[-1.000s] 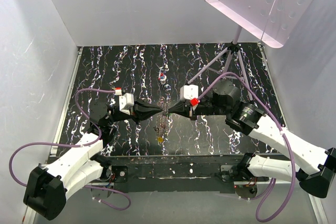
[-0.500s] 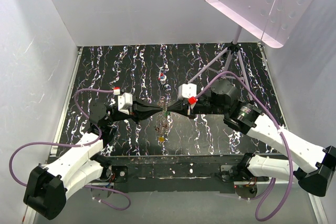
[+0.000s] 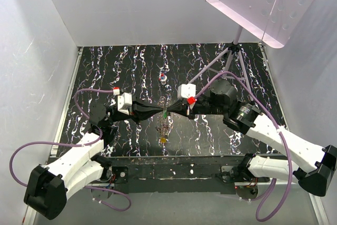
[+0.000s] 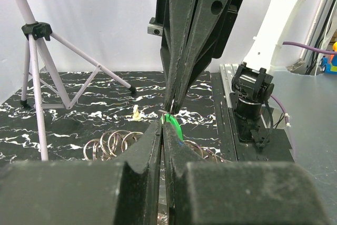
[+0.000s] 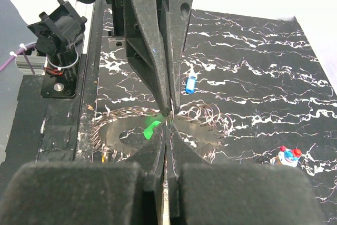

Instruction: Put the keys on the keyring

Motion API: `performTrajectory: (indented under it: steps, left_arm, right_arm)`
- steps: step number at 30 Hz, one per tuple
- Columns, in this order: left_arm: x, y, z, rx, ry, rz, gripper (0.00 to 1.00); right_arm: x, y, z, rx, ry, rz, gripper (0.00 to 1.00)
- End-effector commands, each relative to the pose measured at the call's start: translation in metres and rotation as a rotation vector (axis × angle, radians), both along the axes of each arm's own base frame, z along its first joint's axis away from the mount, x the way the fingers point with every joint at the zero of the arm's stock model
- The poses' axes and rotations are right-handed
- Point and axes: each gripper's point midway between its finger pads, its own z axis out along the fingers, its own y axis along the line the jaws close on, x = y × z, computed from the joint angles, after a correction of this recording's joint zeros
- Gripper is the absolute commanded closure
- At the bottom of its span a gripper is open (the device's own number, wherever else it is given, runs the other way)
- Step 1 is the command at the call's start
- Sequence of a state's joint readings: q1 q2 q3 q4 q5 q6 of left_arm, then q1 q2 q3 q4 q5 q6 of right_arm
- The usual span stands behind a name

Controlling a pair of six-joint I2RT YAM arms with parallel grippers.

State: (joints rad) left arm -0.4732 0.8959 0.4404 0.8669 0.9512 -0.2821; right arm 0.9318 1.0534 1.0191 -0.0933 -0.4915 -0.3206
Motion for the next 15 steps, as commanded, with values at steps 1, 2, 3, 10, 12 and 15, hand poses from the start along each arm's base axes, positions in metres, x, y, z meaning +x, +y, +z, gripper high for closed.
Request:
performTrajectory:
  steps: [1,2,3,10,12,15]
  left_arm:
    - [-0.0028,0.0008,0.0125,-0.031,-0.045,-0.002,1.00]
    - [-0.0030,0.0009,0.0127,-0.031,-0.045,-0.002,1.00]
    - [-0.0028,0.0008,0.0119,-0.030,-0.043,-0.002,1.00]
    - [-0.0024,0.0010,0.0125,-0.030,-0.044,0.001,1.00]
    - [-0.0026,0.0011,0.0126,-0.030,-0.046,0.002,1.00]
    - [-0.0023,0.0010,0.0123,-0.030,-0.044,0.002,1.00]
  right_arm:
    - [0.0048,0.0052,0.0189,0.059,-0.043,-0.015,0.99]
    - [0.0053,0.0051,0.0181,0.058,-0.041,-0.019,0.99]
    - [0.0054,0.0052,0.0192,0.060,-0.043,-0.019,0.99]
    - [0.0056,0.0046,0.0212,0.064,-0.042,-0.025,0.99]
    - [0.0058,0.0040,0.0207,0.062,-0.041,-0.027,0.99]
    - [0.0059,0.0040,0.0207,0.062,-0.042,-0.027,0.99]
